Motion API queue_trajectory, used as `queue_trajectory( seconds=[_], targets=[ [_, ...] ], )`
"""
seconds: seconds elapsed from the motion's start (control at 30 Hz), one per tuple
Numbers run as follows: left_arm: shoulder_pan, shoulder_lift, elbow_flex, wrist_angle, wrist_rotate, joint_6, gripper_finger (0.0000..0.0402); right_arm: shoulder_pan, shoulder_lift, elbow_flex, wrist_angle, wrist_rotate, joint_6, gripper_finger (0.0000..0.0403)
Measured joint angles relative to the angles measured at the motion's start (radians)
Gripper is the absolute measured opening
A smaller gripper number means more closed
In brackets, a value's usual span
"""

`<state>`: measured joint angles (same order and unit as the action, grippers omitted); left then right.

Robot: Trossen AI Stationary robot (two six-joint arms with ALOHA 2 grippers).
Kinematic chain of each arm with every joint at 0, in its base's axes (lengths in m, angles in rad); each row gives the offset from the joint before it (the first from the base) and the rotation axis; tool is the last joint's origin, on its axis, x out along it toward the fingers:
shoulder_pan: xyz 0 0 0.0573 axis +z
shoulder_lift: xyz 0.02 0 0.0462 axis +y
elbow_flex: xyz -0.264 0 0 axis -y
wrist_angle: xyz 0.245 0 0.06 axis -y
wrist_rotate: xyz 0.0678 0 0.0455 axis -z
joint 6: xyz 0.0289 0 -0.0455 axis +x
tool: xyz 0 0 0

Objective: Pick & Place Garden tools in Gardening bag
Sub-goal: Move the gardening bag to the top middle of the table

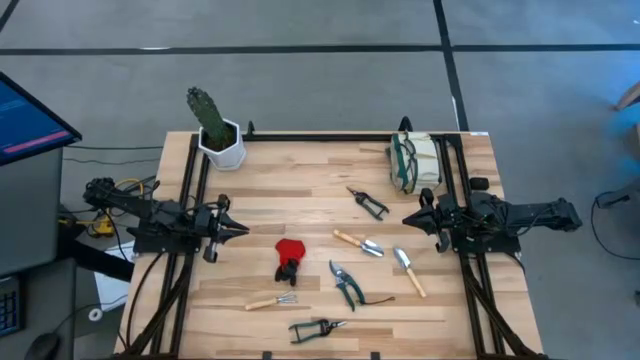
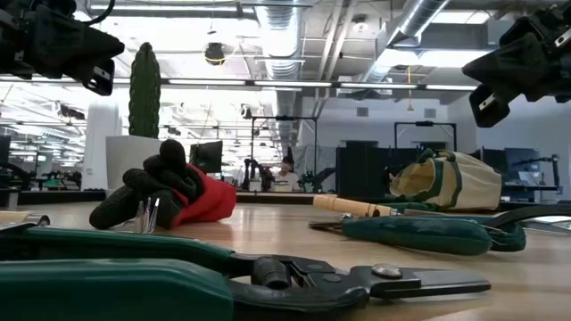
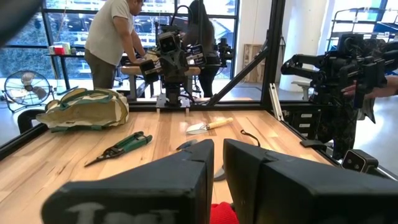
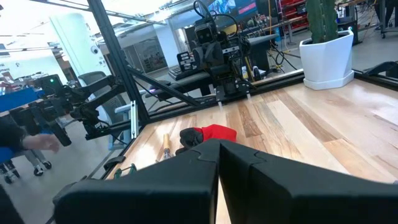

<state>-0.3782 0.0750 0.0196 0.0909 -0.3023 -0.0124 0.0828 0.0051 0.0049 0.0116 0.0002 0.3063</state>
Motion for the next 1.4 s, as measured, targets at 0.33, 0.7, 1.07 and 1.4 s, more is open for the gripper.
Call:
queue_trajectory(
  seconds=[0.33,0.7,1.07,1.4],
  targets=[
    [0.0,0.0,0.0,0.006,-0.005,0.024,0.0025,0.0,0.0,0.0,0.0,0.0,0.0,0.0001],
    [0.0,0.0,0.0,0.02,-0.005,0.026,0.0025,0.0,0.0,0.0,0.0,0.0,0.0,0.0001],
    [0.0,0.0,0.0,0.024,-0.007,0.026,0.0025,0.0,0.0,0.0,0.0,0.0,0.0,0.0001],
    [0.0,0.0,0.0,0.036,-0.008,-0.105,0.0025,0.0,0.0,0.0,0.0,0.0,0.001,0.0001]
  ],
)
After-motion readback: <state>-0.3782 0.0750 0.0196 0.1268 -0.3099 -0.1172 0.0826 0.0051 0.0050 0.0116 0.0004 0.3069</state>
